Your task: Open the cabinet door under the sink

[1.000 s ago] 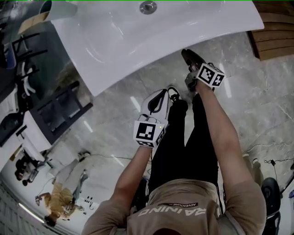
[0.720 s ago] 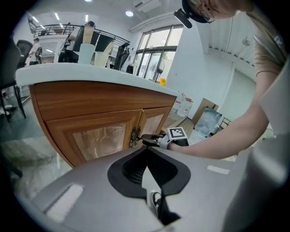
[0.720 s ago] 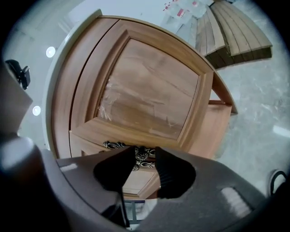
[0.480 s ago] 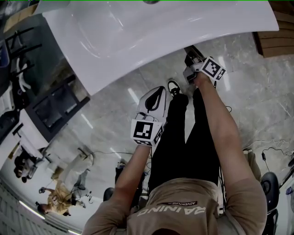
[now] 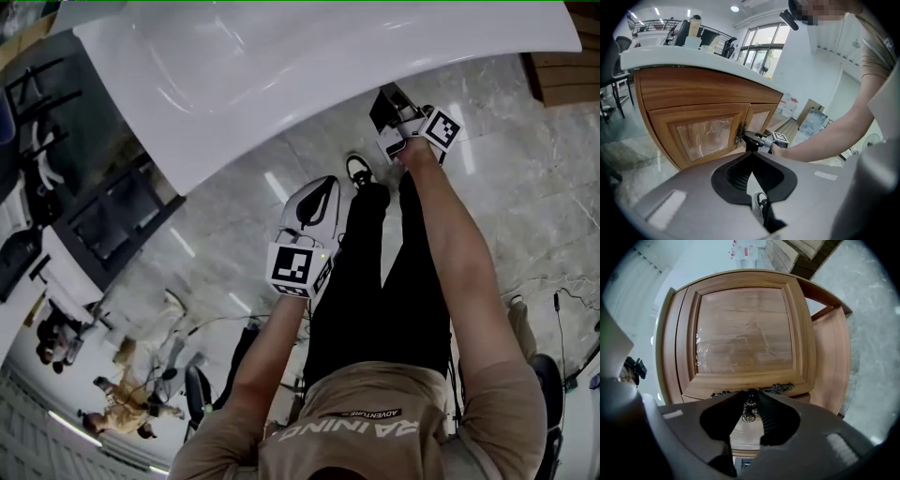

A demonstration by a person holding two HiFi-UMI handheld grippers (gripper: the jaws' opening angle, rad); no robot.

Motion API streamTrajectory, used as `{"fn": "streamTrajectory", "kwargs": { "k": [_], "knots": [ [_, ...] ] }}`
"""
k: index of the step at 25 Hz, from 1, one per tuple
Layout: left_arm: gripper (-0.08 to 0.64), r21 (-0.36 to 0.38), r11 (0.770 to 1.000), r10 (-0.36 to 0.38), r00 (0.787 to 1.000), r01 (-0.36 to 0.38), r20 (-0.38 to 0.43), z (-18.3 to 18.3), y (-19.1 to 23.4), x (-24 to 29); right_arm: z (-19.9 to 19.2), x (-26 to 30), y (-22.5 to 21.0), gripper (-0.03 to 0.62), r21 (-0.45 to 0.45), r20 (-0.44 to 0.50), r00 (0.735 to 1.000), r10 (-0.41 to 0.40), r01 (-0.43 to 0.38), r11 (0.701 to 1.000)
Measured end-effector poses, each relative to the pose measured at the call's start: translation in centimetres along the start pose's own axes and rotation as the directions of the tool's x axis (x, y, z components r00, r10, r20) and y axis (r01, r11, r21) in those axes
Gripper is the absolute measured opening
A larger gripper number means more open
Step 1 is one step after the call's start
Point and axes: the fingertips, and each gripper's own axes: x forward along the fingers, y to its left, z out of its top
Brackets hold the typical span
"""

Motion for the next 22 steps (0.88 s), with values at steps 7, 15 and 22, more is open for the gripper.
{"fn": "streamTrajectory", "kwargs": {
  "k": [7, 15, 22],
  "knots": [
    [0.018, 0.026, 0.999, -0.031, 0.999, 0.030, 0.012, 0.7, -0.4, 0.1, 0.0, 0.1, 0.5, 0.080, 0.022, 0.021, 1.000, -0.015, 0.014, 1.000],
    [0.018, 0.066, 0.996, -0.059, 0.998, 0.057, 0.028, 2.9, 0.2, 0.3, -0.8, -0.5, -0.4, 0.083, -0.074, -0.101, 0.990, -0.099, 0.091, 0.993],
    [0.018, 0.087, 0.996, -0.040, 0.999, 0.038, 0.030, 3.2, -1.3, -0.6, -0.8, -6.0, 0.6, 0.084, -0.090, -0.143, 0.985, -0.093, 0.080, 0.993]
  ]
}}
